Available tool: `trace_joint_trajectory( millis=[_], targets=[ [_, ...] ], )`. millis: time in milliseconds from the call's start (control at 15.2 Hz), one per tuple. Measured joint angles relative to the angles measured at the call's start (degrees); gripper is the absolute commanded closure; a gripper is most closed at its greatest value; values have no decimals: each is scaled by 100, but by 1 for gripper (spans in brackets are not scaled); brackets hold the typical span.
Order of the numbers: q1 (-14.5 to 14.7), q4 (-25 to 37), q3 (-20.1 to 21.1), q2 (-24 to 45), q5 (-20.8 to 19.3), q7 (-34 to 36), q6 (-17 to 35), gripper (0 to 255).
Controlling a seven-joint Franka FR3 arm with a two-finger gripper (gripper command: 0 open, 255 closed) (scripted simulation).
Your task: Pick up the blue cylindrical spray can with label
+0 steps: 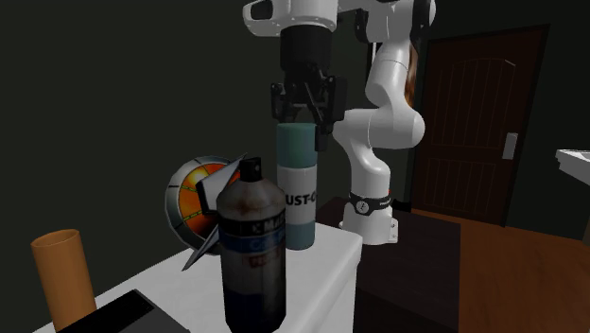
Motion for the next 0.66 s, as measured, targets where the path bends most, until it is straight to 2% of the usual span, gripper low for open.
trace_joint_trajectory(
  millis=[660],
  targets=[
    [-2,676,-3,-64,1,-13,-739,255]
  ],
)
